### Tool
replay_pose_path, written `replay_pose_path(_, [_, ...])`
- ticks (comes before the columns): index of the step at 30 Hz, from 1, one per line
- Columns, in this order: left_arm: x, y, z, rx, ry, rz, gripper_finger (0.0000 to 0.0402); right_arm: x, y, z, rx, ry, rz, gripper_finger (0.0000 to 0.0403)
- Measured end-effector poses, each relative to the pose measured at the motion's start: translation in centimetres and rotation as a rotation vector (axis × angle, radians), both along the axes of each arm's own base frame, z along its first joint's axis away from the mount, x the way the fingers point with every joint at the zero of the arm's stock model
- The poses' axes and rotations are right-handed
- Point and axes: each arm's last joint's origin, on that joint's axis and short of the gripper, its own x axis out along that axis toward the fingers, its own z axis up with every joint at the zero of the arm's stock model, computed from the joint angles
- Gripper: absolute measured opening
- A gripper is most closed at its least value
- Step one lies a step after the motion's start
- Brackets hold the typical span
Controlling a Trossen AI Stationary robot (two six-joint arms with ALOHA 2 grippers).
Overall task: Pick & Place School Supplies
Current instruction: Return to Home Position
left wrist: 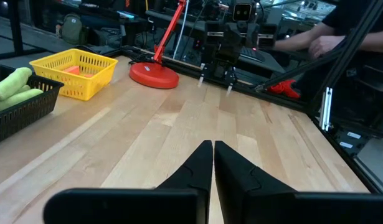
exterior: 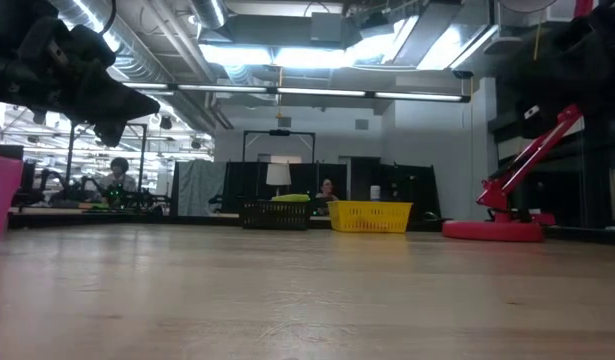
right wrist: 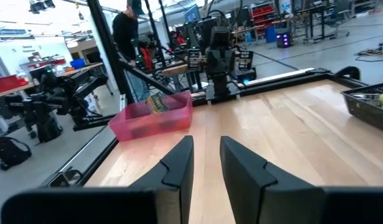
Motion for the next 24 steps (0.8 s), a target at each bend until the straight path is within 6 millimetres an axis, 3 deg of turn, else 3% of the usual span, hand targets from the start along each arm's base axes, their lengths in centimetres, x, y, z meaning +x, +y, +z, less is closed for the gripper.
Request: replay_pose_path(24, [0.00,0.00,0.00,0.000,0.000,0.000,0.0008,-0.01,0.11,0.00,0.000,0.000,0.012,0.0084])
